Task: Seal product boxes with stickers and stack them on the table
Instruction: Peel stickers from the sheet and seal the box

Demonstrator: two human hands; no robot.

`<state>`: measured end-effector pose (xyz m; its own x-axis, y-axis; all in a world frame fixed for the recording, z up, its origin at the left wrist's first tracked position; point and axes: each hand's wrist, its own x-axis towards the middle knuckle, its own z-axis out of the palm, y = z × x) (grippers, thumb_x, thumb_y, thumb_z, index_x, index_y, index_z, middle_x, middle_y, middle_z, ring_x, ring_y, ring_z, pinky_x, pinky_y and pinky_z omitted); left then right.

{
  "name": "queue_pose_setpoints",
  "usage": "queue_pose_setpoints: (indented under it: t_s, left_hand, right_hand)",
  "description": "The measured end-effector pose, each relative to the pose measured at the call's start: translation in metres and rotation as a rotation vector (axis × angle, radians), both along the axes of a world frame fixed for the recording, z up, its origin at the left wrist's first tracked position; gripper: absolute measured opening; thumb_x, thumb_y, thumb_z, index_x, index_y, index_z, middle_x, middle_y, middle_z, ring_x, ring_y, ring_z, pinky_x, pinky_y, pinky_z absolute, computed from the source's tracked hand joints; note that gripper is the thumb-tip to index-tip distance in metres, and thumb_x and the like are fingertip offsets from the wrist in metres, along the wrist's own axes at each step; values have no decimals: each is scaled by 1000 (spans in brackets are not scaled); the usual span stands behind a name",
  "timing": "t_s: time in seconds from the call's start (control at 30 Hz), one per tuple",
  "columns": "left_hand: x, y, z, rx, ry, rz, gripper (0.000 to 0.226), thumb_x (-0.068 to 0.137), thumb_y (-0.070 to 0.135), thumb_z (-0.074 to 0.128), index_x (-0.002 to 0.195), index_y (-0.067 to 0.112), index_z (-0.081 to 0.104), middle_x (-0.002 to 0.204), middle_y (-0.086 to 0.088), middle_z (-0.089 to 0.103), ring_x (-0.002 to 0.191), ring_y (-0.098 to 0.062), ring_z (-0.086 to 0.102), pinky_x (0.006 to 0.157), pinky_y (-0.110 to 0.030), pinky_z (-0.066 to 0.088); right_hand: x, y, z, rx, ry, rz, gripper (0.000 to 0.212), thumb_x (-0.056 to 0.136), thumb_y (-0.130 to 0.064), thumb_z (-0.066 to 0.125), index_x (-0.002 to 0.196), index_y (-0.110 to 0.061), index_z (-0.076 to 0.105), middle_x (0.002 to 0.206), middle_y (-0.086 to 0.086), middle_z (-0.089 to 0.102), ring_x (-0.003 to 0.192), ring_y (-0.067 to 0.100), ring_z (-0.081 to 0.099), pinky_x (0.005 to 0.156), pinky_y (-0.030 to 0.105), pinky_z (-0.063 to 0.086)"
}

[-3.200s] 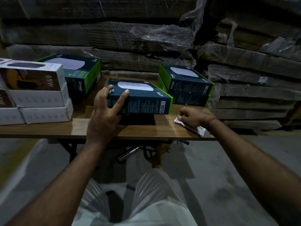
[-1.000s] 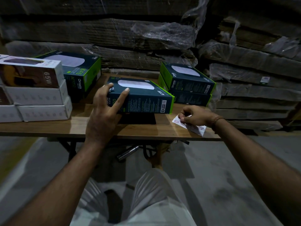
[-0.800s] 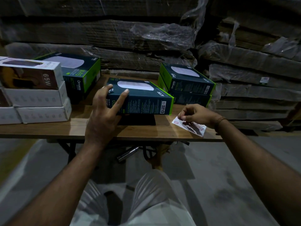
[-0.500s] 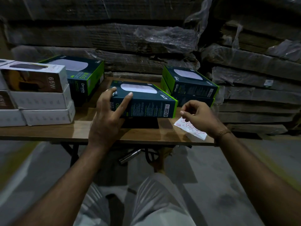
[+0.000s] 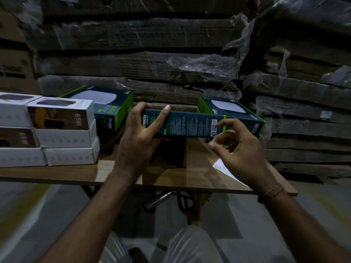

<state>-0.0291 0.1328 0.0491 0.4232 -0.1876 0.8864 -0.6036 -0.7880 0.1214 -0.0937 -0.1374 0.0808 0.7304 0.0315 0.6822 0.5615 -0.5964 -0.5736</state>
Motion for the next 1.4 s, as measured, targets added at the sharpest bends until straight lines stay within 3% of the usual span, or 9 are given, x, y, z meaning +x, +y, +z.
queue_pose_setpoints:
  t_s: [0.07, 0.27, 0.4, 0.5, 0.67, 0.9, 1.2, 1.4]
  left_hand:
    - [-2, 0, 16, -24, 26, -13, 84, 90, 16, 78, 164, 27, 41, 154, -21, 34, 143, -36, 39, 110, -45, 49]
    - [-5, 5, 41, -33, 83, -1, 94, 86, 14, 85, 165, 35, 38, 152, -15, 33, 141, -32, 41, 115, -45, 48]
    - [-7, 5, 44, -43, 98, -14, 94, 85, 17, 88, 164, 35, 40, 151, -14, 34, 141, -31, 41, 115, -46, 50]
    - [-7, 5, 44, -45, 97, -19, 94, 85, 19, 87, 164, 36, 40, 151, -13, 33, 140, -30, 41, 114, -44, 50]
    - [-7, 5, 46, -54, 103, -12, 91, 85, 23, 86, 163, 36, 41, 149, -13, 34, 139, -29, 41, 114, -38, 47]
    - [-8, 5, 46, -53, 105, -11, 91, 85, 25, 86, 163, 36, 41, 148, -13, 35, 138, -28, 41, 110, -35, 48]
    - [-9, 3, 46, -47, 106, -11, 90, 85, 25, 84, 163, 35, 41, 148, -15, 35, 138, -30, 42, 111, -43, 52]
    - [-10, 3, 48, -54, 119, -21, 84, 86, 33, 75, 163, 34, 42, 149, -15, 35, 138, -30, 41, 113, -37, 47]
  right_hand:
    - [-6, 12, 6, 46, -24, 27, 45, 87, -11, 86, 123, -23, 63, 87, -7, 77, 78, 12, 74, 68, 21, 58]
    - [-6, 31, 24, 46, -138, 48, 12, 90, -20, 86, 98, -24, 78, 91, -11, 77, 87, 14, 74, 73, 36, 62]
    - [1, 42, 32, -92, -182, 9, 8, 93, -20, 81, 96, -25, 75, 90, -14, 70, 87, 10, 67, 74, 37, 59]
    - [9, 51, 32, -174, -178, -29, 8, 97, -21, 74, 95, -27, 69, 89, -16, 64, 87, 12, 61, 81, 44, 56]
    - [16, 60, 30, -236, -169, -84, 8, 99, -24, 68, 94, -28, 64, 92, -16, 52, 92, 11, 50, 78, 26, 39]
    - [20, 64, 29, -279, -190, -166, 3, 97, -27, 69, 96, -27, 66, 94, -13, 53, 95, 11, 49, 78, 26, 41]
    - [22, 66, 23, -251, -218, -225, 3, 98, -27, 66, 96, -26, 64, 95, -13, 51, 94, 9, 47, 77, 14, 34]
    - [25, 67, 23, -251, -244, -244, 4, 98, -24, 68, 96, -24, 65, 95, -12, 51, 94, 10, 47, 75, 16, 35]
